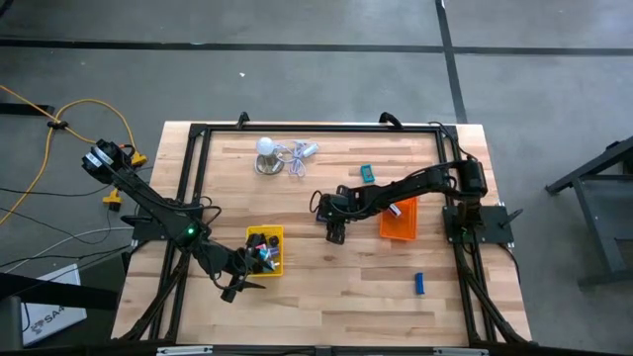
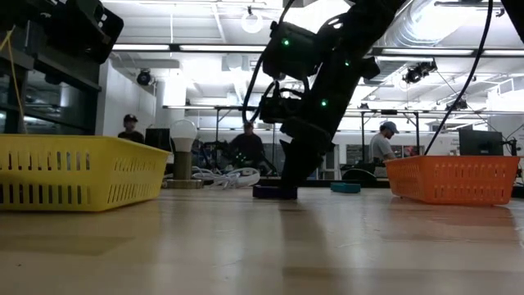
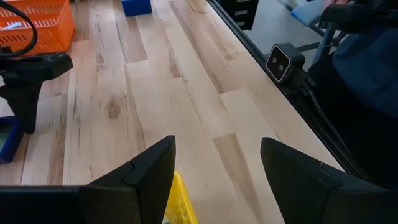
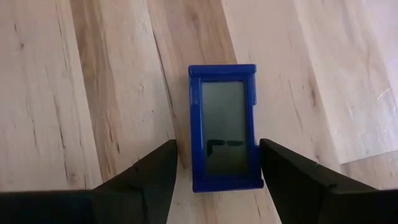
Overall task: Pick & Place Office items
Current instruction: Put the top dark blue digital clock into the orange bin
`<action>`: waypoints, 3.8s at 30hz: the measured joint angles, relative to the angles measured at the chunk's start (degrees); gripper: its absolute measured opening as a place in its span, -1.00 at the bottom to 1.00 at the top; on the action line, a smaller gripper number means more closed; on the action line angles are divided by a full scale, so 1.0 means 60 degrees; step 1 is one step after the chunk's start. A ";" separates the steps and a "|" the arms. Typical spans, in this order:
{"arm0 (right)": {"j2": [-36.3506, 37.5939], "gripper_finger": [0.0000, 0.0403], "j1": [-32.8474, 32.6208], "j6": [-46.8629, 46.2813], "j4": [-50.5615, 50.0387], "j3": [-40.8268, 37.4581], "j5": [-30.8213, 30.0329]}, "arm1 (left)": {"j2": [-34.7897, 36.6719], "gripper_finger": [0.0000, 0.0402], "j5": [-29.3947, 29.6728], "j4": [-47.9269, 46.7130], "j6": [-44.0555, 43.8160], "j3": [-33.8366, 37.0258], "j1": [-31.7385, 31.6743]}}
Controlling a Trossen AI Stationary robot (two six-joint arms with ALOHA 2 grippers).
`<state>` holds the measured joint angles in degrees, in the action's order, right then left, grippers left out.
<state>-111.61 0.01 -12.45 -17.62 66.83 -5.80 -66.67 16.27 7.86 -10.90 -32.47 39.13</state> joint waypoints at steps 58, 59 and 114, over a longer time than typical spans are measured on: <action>0.3632 -0.28 -0.0295 -0.1416 -0.3778 -0.0015 -0.2254 | -0.0024 0.14 0.0000 0.0265 0.0000 -0.0015 -0.0011; 0.3771 -0.28 -0.0326 -0.1611 -0.3947 -0.0020 -0.2325 | -0.0027 0.14 0.0000 0.0297 0.0000 -0.0015 -0.0011; 0.7122 -0.27 -0.3813 -0.9556 -0.3261 -0.6131 -0.3335 | -0.0037 0.14 0.0000 0.0495 0.0000 0.0000 -0.0047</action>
<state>-68.88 -22.86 -69.79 -37.18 30.04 -25.81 -66.89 16.27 10.83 -10.90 -32.47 38.85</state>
